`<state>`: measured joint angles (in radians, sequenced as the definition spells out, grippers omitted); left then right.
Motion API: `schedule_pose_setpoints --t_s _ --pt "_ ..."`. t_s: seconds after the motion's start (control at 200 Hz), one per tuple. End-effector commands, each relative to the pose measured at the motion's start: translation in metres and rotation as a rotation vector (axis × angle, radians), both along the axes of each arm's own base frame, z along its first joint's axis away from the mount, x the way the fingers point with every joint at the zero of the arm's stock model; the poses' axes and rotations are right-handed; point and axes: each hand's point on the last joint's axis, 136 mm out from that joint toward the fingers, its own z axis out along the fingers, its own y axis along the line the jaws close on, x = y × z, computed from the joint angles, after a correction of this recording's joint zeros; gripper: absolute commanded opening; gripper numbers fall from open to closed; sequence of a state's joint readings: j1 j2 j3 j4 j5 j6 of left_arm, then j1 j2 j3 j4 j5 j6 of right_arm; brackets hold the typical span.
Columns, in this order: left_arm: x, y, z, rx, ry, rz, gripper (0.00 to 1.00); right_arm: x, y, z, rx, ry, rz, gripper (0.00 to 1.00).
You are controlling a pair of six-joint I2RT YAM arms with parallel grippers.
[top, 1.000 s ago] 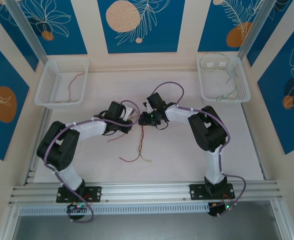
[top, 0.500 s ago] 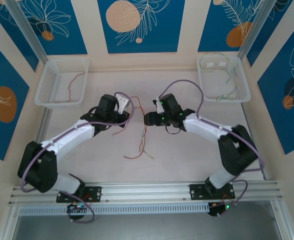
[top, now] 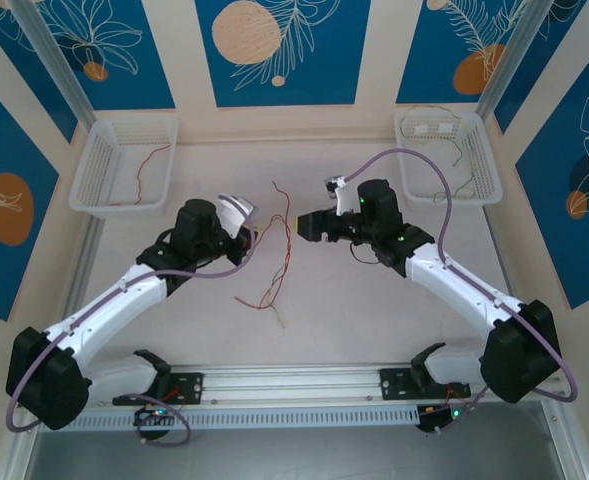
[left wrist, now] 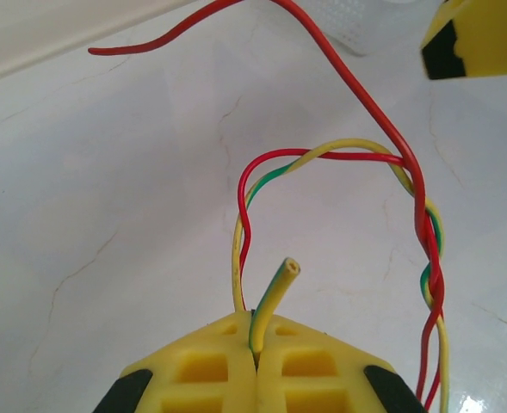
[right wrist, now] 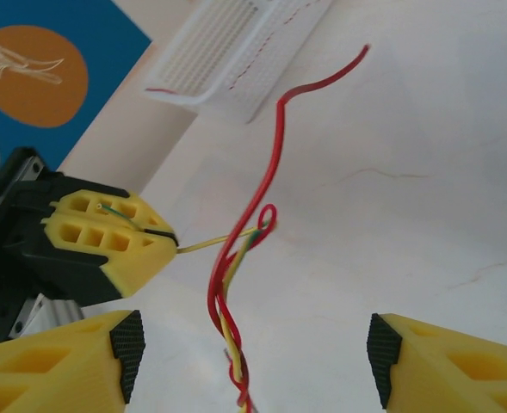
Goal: Untangle the cables
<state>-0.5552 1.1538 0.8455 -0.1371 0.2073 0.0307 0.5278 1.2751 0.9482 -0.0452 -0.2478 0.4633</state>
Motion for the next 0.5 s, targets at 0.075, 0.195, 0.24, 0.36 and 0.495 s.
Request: schedule_pose_setpoints --t_s 0.075,0.195,0.24,0.36,0.495 --pt "-0.015 -0.011 0.022 -0.054 -0.083 -0.081 0.0 0.002 0.023 0.012 0.044 0.077 0.068 0.72" --pt "-0.016 -0.011 0.021 -0.057 -0.089 -0.082 0.0 0.016 0.034 0.011 0.061 0.092 0.059 0.68" --pt "-0.017 -0.012 0.021 -0.058 -0.086 -0.082 0.0 0.02 0.039 0.011 0.055 0.09 0.063 0.59" --pt "-0.016 -0.01 0.016 -0.044 -0.08 -0.07 0.0 0.029 0.044 0.008 0.012 0.095 0.033 0.24" --pt "-0.011 -0.001 0.003 -0.008 -0.069 -0.013 0.0 0.031 0.037 0.014 -0.002 0.075 -0.005 0.08"
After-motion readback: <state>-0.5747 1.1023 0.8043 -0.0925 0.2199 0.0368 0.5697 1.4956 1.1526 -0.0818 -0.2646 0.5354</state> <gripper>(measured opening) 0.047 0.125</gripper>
